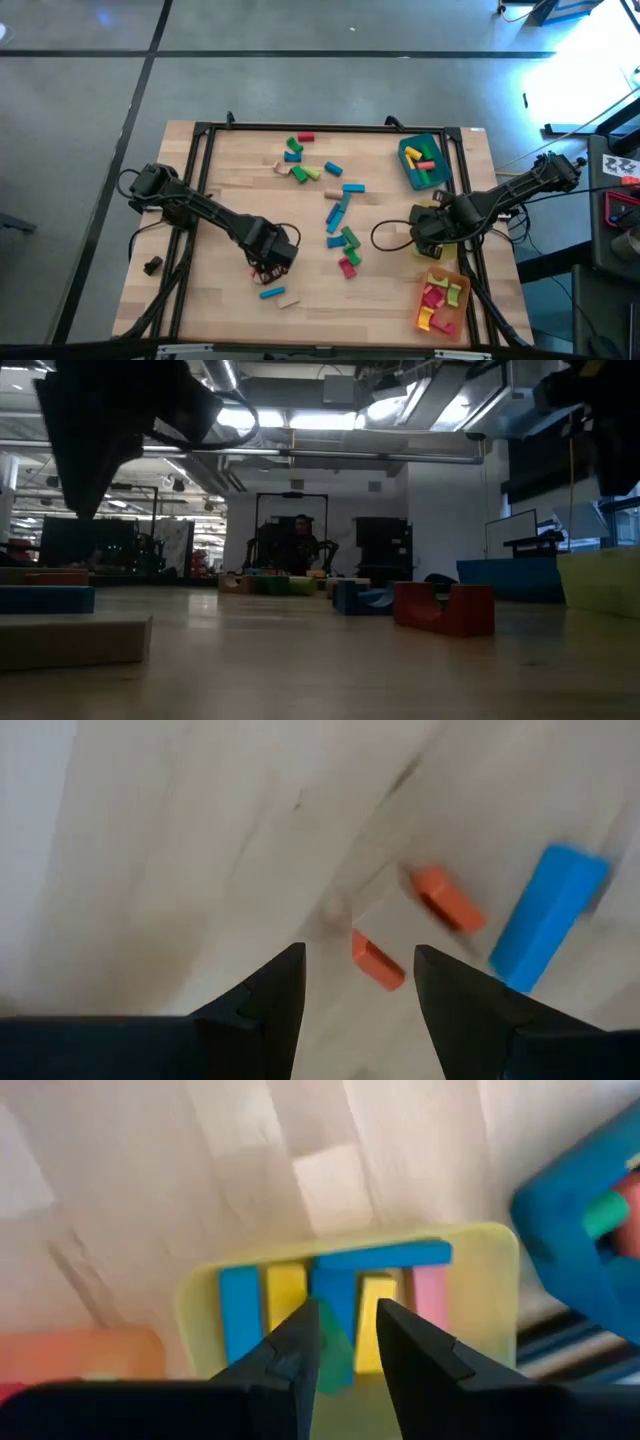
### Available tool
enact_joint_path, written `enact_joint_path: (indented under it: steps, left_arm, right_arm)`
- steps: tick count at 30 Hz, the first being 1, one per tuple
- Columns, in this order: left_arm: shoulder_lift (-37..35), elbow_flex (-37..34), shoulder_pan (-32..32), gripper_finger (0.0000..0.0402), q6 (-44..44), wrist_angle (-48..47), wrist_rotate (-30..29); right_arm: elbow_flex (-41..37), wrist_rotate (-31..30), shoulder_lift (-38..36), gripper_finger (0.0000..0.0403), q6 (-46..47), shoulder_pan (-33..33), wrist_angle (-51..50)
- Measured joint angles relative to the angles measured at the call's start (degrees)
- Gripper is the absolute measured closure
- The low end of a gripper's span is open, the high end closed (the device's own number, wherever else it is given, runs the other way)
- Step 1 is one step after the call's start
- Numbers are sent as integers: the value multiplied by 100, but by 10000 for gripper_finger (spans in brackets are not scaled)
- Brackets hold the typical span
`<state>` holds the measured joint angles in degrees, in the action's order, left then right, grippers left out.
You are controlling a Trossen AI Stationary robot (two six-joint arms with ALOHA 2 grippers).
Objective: Sort blocks by size
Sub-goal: Put the brown arch block into the orange bin
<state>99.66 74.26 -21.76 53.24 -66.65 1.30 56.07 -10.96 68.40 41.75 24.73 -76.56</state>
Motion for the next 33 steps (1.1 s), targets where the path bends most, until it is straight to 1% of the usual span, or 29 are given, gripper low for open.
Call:
enact_joint_path:
  steps: [5, 9, 16, 21, 28, 33]
  left_arm:
    - [0, -2, -56, 229, 1277, 176, 105]
    - [0, -10, -137, 229, 2036, 466, 134]
    - [0, -369, -374, 229, 3160, 961, 97]
    - [0, -624, -489, 229, 3676, 1081, -280]
    - [0, -947, -490, 229, 3825, 1629, -302]
    - [-9, -1111, -492, 229, 3992, 1689, -324]
  right_arm:
    - [0, 0, 0, 297, -12, 0, 333]
    - [0, -70, 2, 297, -14, 0, 532]
    - [0, -286, 2, 297, -19, 0, 685]
    - [0, -361, 2, 297, -21, 0, 680]
    - [0, -361, 7, 297, -21, 0, 716]
    - [0, -361, 7, 297, -22, 0, 774]
